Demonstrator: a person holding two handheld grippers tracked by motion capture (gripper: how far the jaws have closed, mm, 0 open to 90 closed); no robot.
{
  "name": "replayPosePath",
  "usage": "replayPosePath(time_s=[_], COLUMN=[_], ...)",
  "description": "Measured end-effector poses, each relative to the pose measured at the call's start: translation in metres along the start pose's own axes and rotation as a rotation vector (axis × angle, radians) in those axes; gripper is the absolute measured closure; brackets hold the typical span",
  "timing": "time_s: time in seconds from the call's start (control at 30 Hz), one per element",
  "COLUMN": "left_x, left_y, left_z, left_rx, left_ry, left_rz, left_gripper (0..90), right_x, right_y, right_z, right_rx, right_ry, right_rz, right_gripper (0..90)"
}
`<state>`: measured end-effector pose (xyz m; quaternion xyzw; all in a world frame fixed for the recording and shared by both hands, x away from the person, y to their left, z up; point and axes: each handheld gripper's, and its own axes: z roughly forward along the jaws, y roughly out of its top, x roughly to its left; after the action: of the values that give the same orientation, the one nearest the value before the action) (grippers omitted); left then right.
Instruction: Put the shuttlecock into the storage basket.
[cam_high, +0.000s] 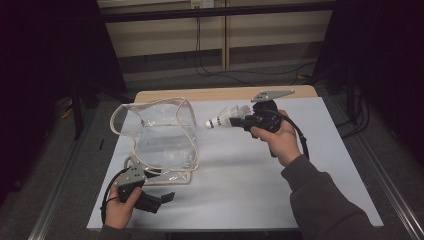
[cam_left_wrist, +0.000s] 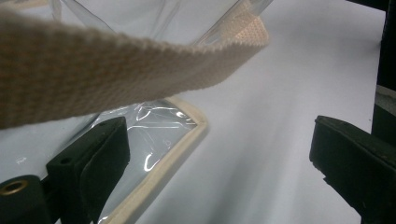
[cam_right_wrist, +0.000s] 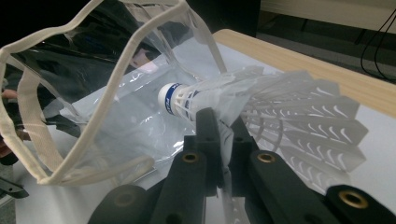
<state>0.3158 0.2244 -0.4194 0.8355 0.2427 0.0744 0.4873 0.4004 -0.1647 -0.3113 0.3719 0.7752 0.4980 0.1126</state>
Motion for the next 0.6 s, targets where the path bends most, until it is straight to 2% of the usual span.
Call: replayPosePath(time_s=[0.27, 0.4, 0.6], left_x=[0.0, 0.0, 0.0], left_y=[0.0, 0.0, 0.0], left_z=[0.0, 0.0, 0.0], left_rx=[-0.001, -0.002, 0.0], left_ry=[0.0, -0.002, -0.001], left_rz=[-0.001, -0.001, -0.003], left_gripper=[5.0, 5.0, 5.0], right_x=[0.01, 0.011, 0.013], right_y=[0.011, 0.018, 0.025], right_z=[0.004, 0.003, 0.003], right_rx=[0.0, -0.009, -0.008], right_ry=[0.025, 0.038, 0.033], right_rz=[-0.015, -0.007, -0.008], right_gripper=[88.1, 88.1, 88.1])
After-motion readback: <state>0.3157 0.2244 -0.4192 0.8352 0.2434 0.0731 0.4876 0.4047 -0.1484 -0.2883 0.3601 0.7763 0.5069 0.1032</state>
